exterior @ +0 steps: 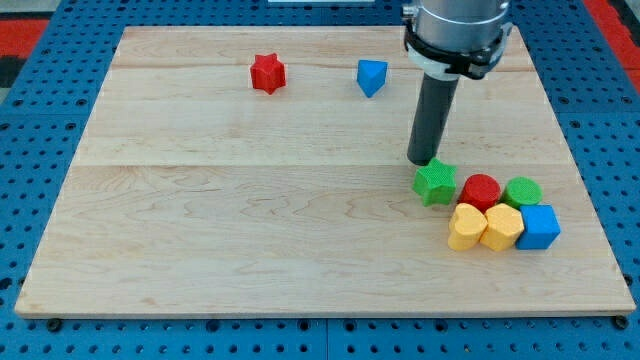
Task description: Move the blue triangle left and down
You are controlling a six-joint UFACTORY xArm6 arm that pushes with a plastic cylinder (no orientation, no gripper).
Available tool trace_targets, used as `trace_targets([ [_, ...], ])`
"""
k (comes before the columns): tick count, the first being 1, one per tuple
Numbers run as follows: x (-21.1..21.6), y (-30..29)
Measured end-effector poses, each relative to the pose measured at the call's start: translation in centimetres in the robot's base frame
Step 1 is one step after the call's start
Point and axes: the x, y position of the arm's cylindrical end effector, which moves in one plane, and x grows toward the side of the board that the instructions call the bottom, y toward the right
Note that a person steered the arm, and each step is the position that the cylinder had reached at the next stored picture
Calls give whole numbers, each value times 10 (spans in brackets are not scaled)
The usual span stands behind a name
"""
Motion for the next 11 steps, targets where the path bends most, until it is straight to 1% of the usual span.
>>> trace_targets([
  [1, 17, 2],
  [2, 23, 3],
  [4, 22, -45],
  [5, -10, -74],
  [6, -50, -46],
  [7, -101, -17],
  [8, -159, -27],
  [9, -173, -64],
  [10, -168, -70],
  [11, -158, -95],
])
